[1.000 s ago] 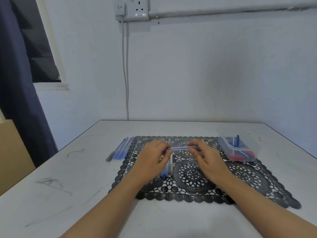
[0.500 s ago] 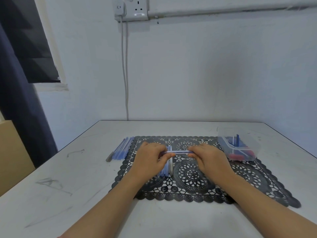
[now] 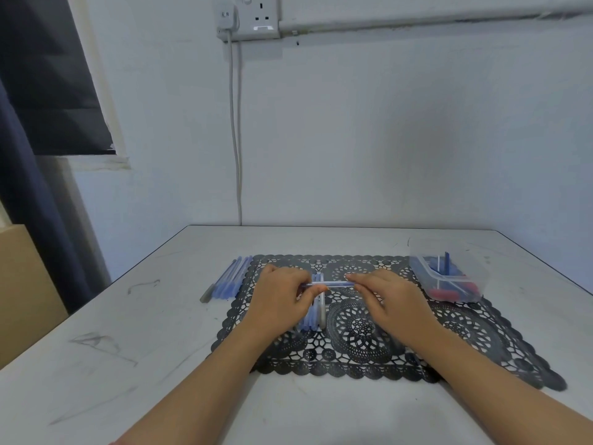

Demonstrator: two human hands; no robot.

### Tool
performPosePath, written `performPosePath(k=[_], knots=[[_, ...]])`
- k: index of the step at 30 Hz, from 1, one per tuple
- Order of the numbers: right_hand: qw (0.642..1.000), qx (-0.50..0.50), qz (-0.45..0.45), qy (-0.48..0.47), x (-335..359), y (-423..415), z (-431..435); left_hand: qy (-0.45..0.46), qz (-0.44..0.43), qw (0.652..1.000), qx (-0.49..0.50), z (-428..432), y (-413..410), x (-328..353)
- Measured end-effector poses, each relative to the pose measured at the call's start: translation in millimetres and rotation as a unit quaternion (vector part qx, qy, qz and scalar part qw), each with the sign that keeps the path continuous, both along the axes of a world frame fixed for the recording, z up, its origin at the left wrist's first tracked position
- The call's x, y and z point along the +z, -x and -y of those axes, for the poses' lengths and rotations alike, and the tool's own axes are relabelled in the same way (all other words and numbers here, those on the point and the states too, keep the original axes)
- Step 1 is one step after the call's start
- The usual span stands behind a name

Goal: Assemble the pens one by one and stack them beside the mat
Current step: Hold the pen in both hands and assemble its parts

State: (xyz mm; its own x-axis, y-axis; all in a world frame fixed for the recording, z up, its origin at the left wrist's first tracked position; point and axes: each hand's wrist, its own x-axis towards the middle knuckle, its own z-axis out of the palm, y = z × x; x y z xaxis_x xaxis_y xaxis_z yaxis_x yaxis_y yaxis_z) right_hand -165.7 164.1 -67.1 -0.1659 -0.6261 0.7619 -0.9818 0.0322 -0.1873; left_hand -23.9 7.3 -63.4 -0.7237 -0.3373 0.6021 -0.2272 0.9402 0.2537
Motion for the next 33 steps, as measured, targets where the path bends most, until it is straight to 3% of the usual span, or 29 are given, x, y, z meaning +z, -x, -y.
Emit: performPosePath(k=[10,15,22,33], knots=[[0.999,-0.014,-0.025,0.019,-1.5,1.9,-0.7,-0.028,-0.009,0.999,-0.042,0.5,-0.3,0.0],[0.998,-0.034,0.019,-0.045,-4.4,2.9,1.6,-0.007,-0.001,0.998,-0.062,-1.3,1.2,1.0],[0.996,-0.039,-0.012,-0.075,-7.9,2.4,4.9,0.011,-0.004,1.0,-0.026,2.4,-0.8,2.2],[0.999,0.001,-0.03,-0.016,-5.7,1.1,3.7,0.017,0.002,1.0,0.007,5.9,-2.0,3.7]])
